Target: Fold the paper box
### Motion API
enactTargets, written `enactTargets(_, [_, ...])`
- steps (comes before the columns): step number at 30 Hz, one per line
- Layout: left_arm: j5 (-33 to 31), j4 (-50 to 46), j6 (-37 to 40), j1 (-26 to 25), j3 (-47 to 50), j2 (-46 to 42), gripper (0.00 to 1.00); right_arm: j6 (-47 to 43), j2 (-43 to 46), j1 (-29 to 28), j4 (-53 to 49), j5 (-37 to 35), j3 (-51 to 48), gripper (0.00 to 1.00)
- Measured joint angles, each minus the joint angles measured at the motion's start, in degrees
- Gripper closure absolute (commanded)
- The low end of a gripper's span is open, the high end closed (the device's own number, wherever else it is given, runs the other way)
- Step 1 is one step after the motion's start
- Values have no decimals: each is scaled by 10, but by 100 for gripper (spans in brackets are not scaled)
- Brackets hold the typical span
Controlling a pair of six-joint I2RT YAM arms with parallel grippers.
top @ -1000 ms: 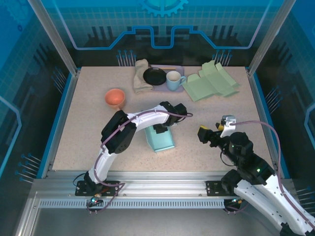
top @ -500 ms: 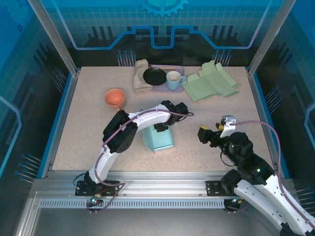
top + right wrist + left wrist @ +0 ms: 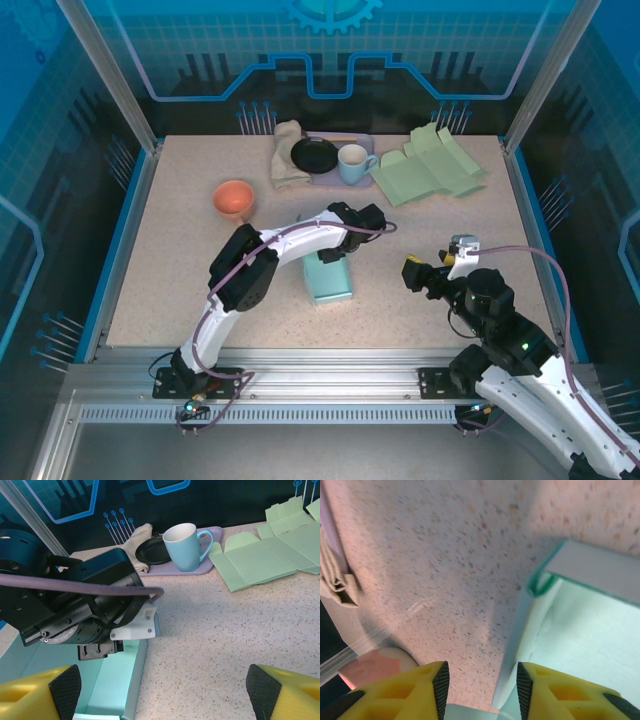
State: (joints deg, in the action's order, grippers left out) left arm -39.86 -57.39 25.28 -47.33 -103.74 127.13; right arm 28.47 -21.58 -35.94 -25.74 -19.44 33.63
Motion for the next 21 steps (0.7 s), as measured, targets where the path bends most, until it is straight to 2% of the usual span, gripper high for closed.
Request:
enactTargets(9, [4,34,-114,-11,-13,-109,54,-2,-1,0,0,0,-1,11])
enactTargets(12, [5,42,-197,-12,3,-158,46,-3,-4,0,0,0,-1,11])
enactTargets(17, [16,66,-367,-13,130,-294,39,-4,-20,0,2,2,-1,11])
enactTargets(21, [24,95,-468,-13,254,-407,37,-5,-35,1,2,5,-1,11])
